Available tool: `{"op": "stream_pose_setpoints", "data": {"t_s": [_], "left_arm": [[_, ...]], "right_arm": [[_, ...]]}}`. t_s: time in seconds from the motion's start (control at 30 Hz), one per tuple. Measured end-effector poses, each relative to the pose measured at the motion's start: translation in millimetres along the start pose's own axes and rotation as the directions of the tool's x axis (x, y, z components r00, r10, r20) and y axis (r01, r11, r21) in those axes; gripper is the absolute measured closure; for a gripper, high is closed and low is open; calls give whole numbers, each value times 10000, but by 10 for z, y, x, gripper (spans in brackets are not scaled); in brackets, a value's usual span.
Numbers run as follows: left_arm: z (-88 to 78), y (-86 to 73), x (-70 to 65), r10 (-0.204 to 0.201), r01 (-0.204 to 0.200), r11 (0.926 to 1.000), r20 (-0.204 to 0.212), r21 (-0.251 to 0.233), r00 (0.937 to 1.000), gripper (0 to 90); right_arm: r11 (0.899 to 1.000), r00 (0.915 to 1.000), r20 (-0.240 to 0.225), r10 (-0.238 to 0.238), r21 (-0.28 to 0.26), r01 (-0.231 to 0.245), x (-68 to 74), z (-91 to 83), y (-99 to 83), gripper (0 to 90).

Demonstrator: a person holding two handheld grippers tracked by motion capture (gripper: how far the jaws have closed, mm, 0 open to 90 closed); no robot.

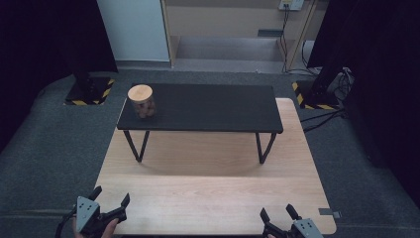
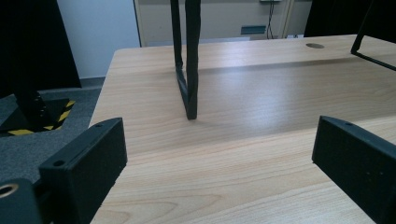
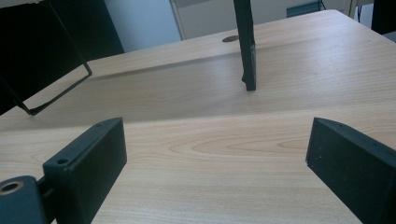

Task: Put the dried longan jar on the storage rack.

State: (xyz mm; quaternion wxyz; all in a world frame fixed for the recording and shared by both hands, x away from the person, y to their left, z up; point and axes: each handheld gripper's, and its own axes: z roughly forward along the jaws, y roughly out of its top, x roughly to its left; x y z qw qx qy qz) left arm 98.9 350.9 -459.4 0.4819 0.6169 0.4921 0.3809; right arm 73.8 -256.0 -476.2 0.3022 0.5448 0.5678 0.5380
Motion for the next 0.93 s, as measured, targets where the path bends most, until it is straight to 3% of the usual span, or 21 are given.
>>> {"op": "stream_pose_setpoints", "data": {"t_s": [0.93], "left_arm": [[-23,52,-14,-30,29,9999,-23,-98,10000,17]], "right_arm": [[10000,10000,-22,21,-34,-21,-8,-6,-13,46]]}}
